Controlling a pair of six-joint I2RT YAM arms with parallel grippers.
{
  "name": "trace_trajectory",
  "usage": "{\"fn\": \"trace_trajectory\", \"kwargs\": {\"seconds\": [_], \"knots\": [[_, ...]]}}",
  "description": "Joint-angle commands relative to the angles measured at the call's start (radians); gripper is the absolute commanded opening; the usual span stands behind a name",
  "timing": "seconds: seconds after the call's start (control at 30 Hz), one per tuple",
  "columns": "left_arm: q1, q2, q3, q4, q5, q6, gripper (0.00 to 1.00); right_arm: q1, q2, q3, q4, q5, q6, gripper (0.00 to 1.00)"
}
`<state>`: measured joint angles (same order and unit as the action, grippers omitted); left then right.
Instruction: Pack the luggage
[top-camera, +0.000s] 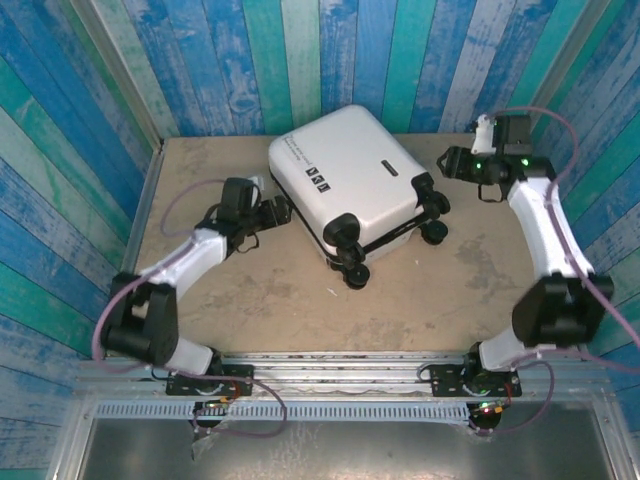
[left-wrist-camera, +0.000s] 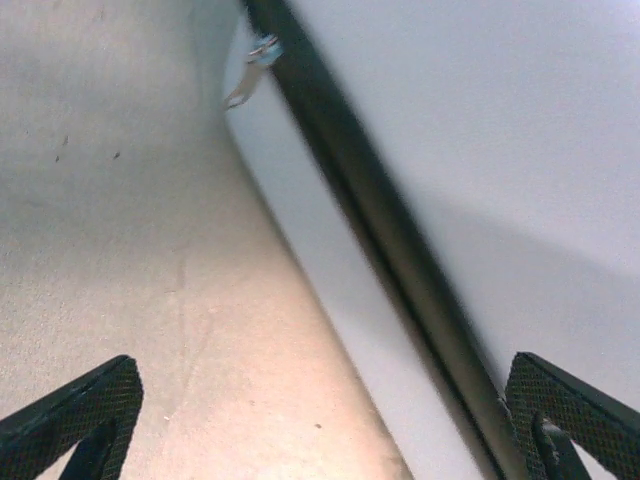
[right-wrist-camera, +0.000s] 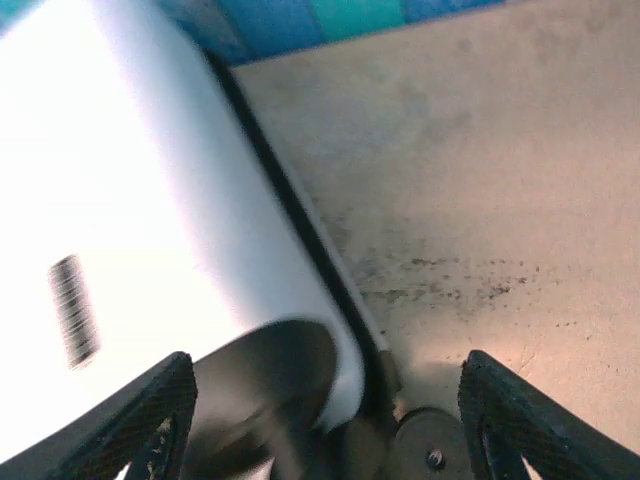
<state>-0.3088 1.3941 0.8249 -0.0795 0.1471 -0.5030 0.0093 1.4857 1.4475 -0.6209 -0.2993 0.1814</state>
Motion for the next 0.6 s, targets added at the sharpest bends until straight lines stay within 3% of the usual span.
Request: {"fn": "trace_trajectory", "kwargs": {"seconds": [0.0,0.13,0.23,0.37,0.57], "knots": [[-0.146,-0.22,-0.176,0.127,-0.018,0.066,0.99,0.077,-0.139,-0.094,-0.068,-0.107,-0.09,0.73],[-0.469,-0.315,-0.371,0.278,-0.175,0.033,0.99,0.265,-0.211,-0.136,-0.145,-0.179,-0.121,0.75],[-0.59,-0.321,-0.503,0.416,-0.257,-0.029,0.97,0.399,-0.206,-0.123,-0.21,-0.114,-0.088,0.77],[-0.619,-0.322,-0.664,0.633,-0.287,-0.043,0.99,0.528,-0.19,-0.137,-0.194,-0.029,-0.026,0.79],[-0.619,-0.275,-0.684,0.723,-0.229,0.104,0.96,0.68,-0.092,-0.102,-0.214,0.068,0.011,0.8]]}}
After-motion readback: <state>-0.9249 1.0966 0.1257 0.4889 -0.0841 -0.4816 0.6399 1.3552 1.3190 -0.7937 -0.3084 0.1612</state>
